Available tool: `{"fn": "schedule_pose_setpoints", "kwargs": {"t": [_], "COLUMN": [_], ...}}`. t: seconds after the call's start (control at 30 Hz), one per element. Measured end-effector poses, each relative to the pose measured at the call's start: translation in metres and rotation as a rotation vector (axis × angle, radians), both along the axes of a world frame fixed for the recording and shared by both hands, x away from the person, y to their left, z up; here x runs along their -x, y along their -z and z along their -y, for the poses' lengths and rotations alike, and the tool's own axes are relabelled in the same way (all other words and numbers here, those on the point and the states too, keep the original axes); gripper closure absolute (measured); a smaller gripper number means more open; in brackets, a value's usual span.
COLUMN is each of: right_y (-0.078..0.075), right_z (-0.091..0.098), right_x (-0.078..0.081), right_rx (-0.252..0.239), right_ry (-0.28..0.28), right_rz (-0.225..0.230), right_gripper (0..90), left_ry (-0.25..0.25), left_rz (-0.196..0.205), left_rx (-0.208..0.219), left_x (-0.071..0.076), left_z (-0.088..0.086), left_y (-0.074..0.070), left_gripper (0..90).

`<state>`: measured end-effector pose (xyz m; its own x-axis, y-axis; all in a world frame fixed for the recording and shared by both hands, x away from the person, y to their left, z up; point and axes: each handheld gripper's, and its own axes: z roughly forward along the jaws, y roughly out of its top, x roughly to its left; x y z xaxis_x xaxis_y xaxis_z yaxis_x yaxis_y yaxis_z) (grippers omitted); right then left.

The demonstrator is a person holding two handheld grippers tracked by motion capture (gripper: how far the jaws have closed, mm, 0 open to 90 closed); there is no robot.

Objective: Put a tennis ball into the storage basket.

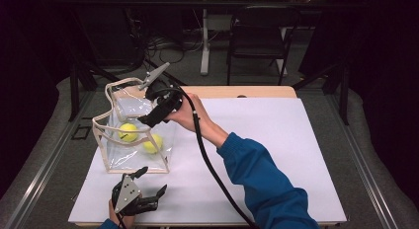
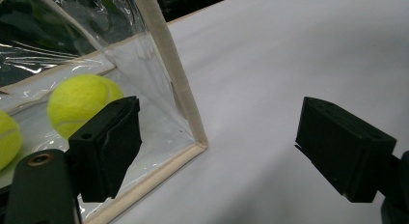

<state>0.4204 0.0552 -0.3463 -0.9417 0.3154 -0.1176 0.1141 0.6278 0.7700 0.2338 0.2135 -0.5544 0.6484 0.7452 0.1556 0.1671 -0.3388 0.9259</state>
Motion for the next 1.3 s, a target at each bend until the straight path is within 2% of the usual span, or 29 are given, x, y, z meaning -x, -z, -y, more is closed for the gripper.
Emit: {"fn": "schedule_pose_setpoints", "kwargs": {"t": [0.33,0.63,1.1,1.3], "right_y": [0.006,0.014,0.027,0.037], "right_z": [0.027,0.051,0.075,0.087], "right_x": [0.004,0.007,0.018,0.020], "right_rx": [0.020,0.032,0.069,0.082], "right_ry": [0.027,0.054,0.078,0.091], "right_rz": [-0.012,-0.016,-0.002,0.002], "right_gripper": [0.1,0.0,0.0,0.0], "left_ry": [-0.002,-0.005,-0.004,-0.003], "left_rz": [-0.002,-0.001,-0.002,0.000], "left_rx": [-0.004,-0.005,-0.006,-0.006], "left_x": [0.000,0.000,0.000,0.000], "left_z": [0.001,0.001,0.001,0.001], "left_y": [0.000,0.001,0.001,0.000], "left_gripper": [16.0,16.0,16.0,16.0]}}
